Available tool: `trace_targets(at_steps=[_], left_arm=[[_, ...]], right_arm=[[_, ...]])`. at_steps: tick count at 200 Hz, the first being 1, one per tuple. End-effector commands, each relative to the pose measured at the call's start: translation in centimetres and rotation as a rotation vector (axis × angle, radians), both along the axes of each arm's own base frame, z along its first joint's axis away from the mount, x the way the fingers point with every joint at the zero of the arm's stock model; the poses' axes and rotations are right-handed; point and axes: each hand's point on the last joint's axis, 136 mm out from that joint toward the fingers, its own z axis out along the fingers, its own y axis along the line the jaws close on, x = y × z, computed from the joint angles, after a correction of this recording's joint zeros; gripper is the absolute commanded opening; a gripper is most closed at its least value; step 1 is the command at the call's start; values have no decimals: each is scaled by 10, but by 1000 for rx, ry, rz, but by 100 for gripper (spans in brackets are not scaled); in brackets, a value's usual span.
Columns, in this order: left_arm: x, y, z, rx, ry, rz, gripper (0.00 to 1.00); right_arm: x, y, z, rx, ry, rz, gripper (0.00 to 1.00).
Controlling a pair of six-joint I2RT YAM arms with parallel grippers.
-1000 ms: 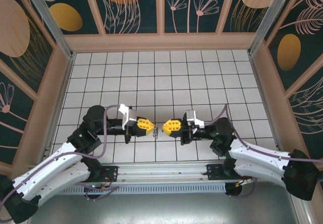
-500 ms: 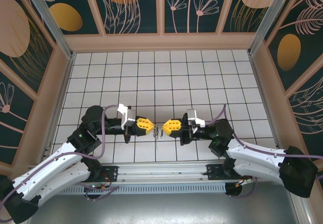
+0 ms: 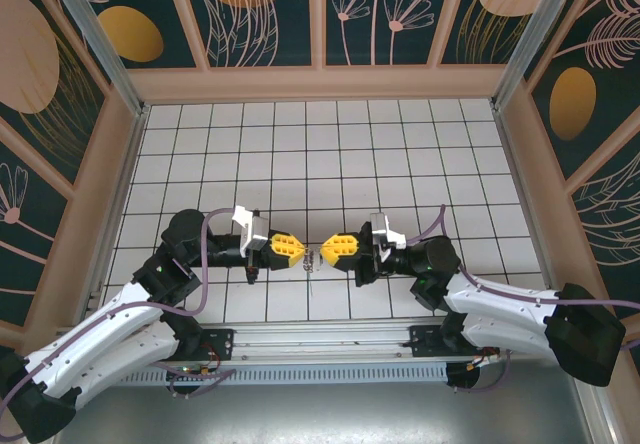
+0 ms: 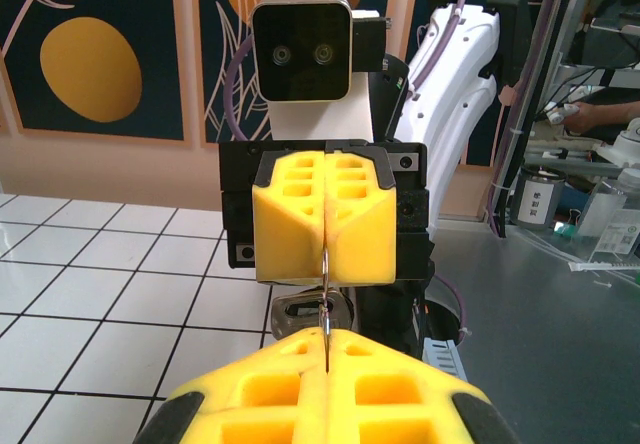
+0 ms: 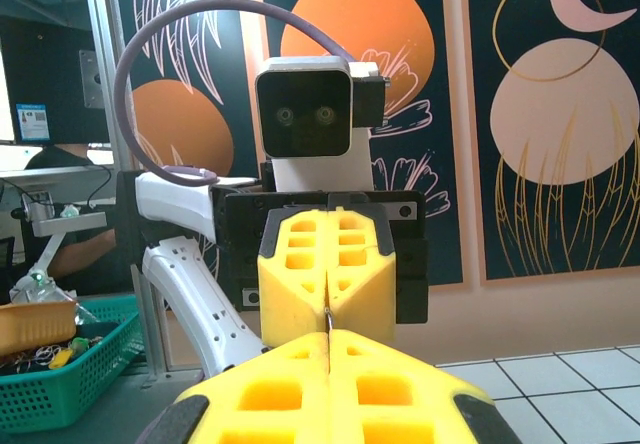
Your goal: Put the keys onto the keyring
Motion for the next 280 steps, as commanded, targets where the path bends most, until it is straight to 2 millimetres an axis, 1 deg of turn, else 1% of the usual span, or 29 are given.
trace_targets(at_steps=[1,118,240,280], left_arm=[[-6,1,16,-48,-44,-25,0],[-5,0,17,-47,-45,-22,0],[-3,0,15,-41,-40,-10,0],[-2,0,15,-37,-39,-8,0]], right_arm=[[-4,-4,11,51,-17,5,0],[-4,1,10,39,-9,23,0],[-7,1,11,38,-10,40,0],[-7,-2,11,39,-8,33,0]])
